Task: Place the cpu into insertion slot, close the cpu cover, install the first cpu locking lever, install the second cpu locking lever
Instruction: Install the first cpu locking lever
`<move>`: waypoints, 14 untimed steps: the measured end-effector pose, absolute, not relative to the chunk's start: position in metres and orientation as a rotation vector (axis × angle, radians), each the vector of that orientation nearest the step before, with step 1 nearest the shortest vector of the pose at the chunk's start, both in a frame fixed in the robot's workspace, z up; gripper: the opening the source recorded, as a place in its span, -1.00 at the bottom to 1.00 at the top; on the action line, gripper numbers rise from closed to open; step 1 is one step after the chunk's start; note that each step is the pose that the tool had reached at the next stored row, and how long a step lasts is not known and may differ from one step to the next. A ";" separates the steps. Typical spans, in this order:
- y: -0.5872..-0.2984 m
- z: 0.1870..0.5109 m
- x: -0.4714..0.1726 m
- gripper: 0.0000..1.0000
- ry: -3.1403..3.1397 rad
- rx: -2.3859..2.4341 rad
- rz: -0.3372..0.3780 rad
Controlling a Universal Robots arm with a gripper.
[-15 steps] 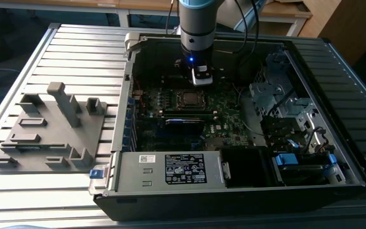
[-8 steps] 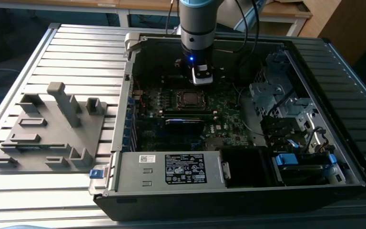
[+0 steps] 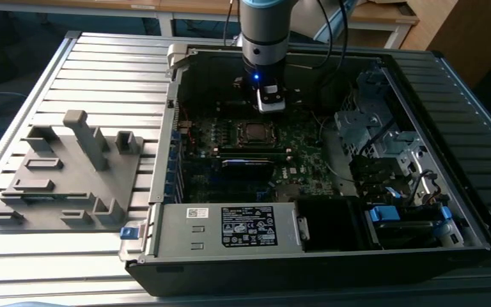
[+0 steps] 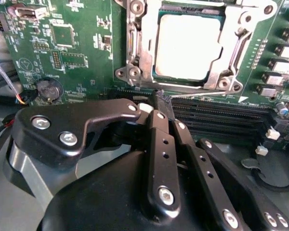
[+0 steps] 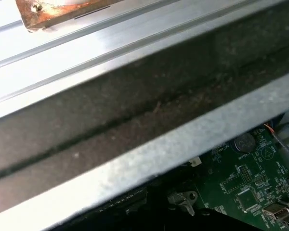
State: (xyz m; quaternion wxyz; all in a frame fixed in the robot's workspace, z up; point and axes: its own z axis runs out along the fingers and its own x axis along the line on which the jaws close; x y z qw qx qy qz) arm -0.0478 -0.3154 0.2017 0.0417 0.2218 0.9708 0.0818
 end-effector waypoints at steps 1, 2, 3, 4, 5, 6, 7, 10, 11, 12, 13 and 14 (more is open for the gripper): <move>-0.315 0.202 -0.048 -0.80 2.972 0.679 0.256; -0.315 0.202 -0.048 -0.80 2.972 0.680 0.263; -0.315 0.202 -0.048 -0.80 2.972 0.681 0.272; -0.315 0.202 -0.048 -0.80 2.973 0.681 0.280; -0.315 0.202 -0.048 -0.80 2.973 0.682 0.285; -0.315 0.201 -0.048 -0.80 2.972 0.681 0.288; -0.316 0.201 -0.048 -0.80 2.970 0.681 0.289; -0.317 0.200 -0.048 -0.80 2.965 0.679 0.293; -0.317 0.200 -0.048 -0.80 2.963 0.679 0.294; -0.317 0.200 -0.048 -0.80 2.963 0.678 0.294; -0.317 0.200 -0.048 -0.80 2.963 0.678 0.294; -0.317 0.200 -0.048 -0.80 2.963 0.678 0.293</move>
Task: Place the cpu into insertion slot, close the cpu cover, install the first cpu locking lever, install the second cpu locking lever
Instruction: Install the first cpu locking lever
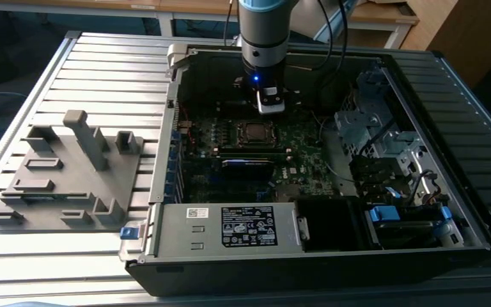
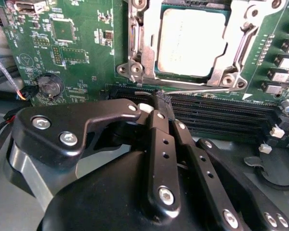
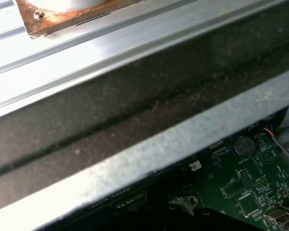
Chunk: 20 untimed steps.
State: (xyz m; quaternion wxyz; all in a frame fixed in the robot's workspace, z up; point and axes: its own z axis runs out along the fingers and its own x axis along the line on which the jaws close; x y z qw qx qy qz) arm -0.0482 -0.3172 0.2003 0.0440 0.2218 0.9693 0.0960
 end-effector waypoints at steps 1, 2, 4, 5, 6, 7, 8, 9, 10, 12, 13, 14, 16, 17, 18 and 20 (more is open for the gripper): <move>-0.317 0.200 -0.048 -0.80 2.963 0.678 0.293; -0.317 0.200 -0.049 -0.80 2.962 0.678 0.294; -0.317 0.200 -0.051 -0.80 2.959 0.677 0.296; -0.317 0.200 -0.052 -0.80 2.957 0.676 0.297; -0.317 0.199 -0.052 -0.80 2.955 0.674 0.299; -0.317 0.199 -0.053 -0.80 2.954 0.672 0.300; -0.317 0.199 -0.053 -0.80 2.952 0.669 0.302; -0.317 0.199 -0.054 -0.80 2.951 0.667 0.302; -0.317 0.199 -0.054 -0.80 2.950 0.666 0.303; -0.317 0.199 -0.054 -0.80 2.949 0.663 0.303; -0.317 0.198 -0.054 -0.80 2.949 0.662 0.304; -0.317 0.198 -0.054 -0.80 2.949 0.661 0.304; -0.317 0.198 -0.054 -0.80 2.948 0.655 0.305; -0.317 0.197 -0.054 -0.80 2.948 0.652 0.305; -0.317 0.197 -0.054 -0.80 2.948 0.650 0.305; -0.317 0.197 -0.054 -0.80 2.948 0.650 0.305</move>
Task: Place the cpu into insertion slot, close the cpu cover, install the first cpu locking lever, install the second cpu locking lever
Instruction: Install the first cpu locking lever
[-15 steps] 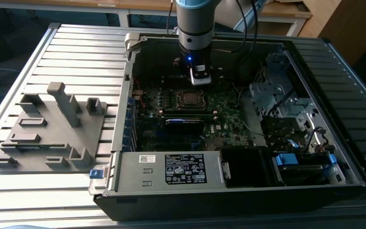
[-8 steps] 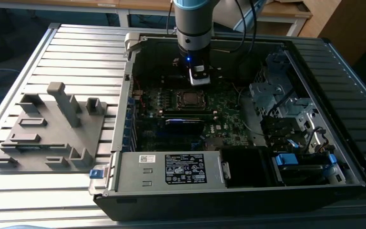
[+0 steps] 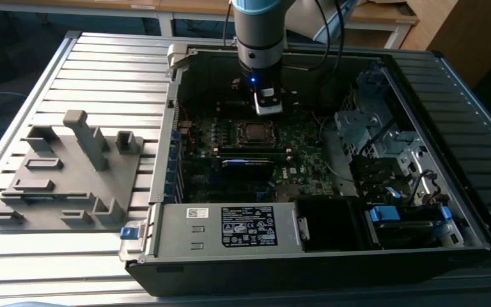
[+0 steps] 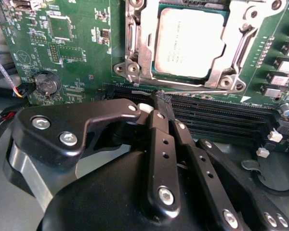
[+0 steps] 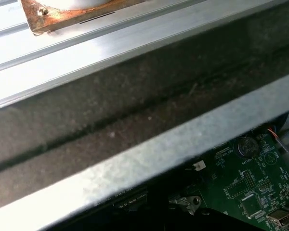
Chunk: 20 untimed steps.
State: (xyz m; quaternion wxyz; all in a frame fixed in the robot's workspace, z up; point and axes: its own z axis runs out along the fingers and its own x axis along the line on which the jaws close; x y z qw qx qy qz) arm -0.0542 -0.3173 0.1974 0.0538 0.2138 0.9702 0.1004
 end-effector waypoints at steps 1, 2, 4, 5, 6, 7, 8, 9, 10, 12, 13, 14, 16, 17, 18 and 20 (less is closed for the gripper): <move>-0.317 0.197 -0.054 -0.80 2.948 0.650 0.305; -0.318 0.197 -0.054 -0.80 2.948 0.649 0.306; -0.318 0.197 -0.054 -0.80 2.948 0.646 0.306; -0.319 0.197 -0.054 -0.80 2.948 0.645 0.306; -0.319 0.197 -0.054 -0.80 2.949 0.643 0.306; -0.319 0.197 -0.054 -0.80 2.949 0.642 0.306; -0.319 0.197 -0.054 -0.80 2.949 0.640 0.306; -0.319 0.197 -0.054 -0.80 2.949 0.638 0.307; -0.319 0.196 -0.054 -0.80 2.949 0.636 0.307; -0.320 0.196 -0.054 -0.80 2.949 0.631 0.307; -0.320 0.196 -0.054 -0.80 2.949 0.629 0.307; -0.320 0.196 -0.054 -0.80 2.949 0.628 0.308; -0.321 0.196 -0.054 -0.80 2.949 0.627 0.306; -0.321 0.196 -0.054 -0.80 2.949 0.627 0.306; -0.321 0.196 -0.054 -0.80 2.949 0.626 0.306; -0.321 0.195 -0.054 -0.80 2.948 0.626 0.306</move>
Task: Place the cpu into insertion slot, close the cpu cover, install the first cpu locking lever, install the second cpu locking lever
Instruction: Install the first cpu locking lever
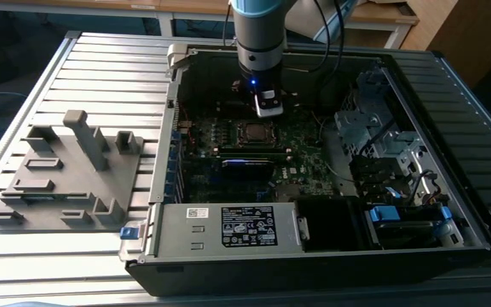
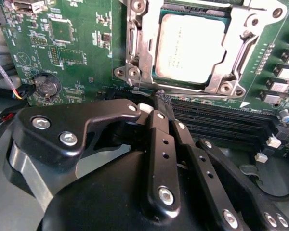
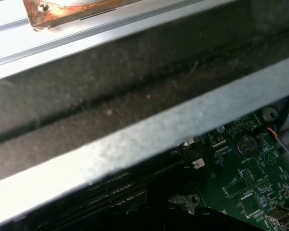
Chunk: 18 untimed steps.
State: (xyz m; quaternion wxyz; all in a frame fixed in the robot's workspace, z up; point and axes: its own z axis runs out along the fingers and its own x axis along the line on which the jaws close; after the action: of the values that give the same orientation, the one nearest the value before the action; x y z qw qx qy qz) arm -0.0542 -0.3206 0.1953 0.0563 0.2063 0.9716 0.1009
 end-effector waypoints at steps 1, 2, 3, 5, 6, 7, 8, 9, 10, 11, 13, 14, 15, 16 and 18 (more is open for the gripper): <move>-0.321 0.195 -0.054 -0.80 2.947 0.625 0.306; -0.321 0.195 -0.054 -0.80 2.947 0.625 0.306; -0.321 0.195 -0.054 -0.80 2.947 0.625 0.307; -0.321 0.195 -0.054 -0.80 2.947 0.623 0.307; -0.322 0.195 -0.054 -0.80 2.947 0.623 0.307; -0.322 0.194 -0.054 -0.80 2.947 0.622 0.307; -0.322 0.194 -0.054 -0.80 2.947 0.621 0.307; -0.323 0.194 -0.054 -0.80 2.946 0.621 0.307; -0.323 0.194 -0.054 -0.80 2.946 0.621 0.307; -0.324 0.194 -0.054 -0.80 2.946 0.620 0.307; -0.325 0.194 -0.054 -0.80 2.945 0.620 0.306; -0.325 0.194 -0.054 -0.80 2.945 0.620 0.306; -0.325 0.194 -0.054 -0.80 2.945 0.620 0.307; -0.325 0.194 -0.054 -0.80 2.945 0.620 0.307; -0.325 0.194 -0.054 -0.80 2.945 0.620 0.307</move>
State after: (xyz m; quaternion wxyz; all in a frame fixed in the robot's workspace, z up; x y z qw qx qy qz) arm -0.0541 -0.3247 0.1943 0.0584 0.2045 0.9719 0.1012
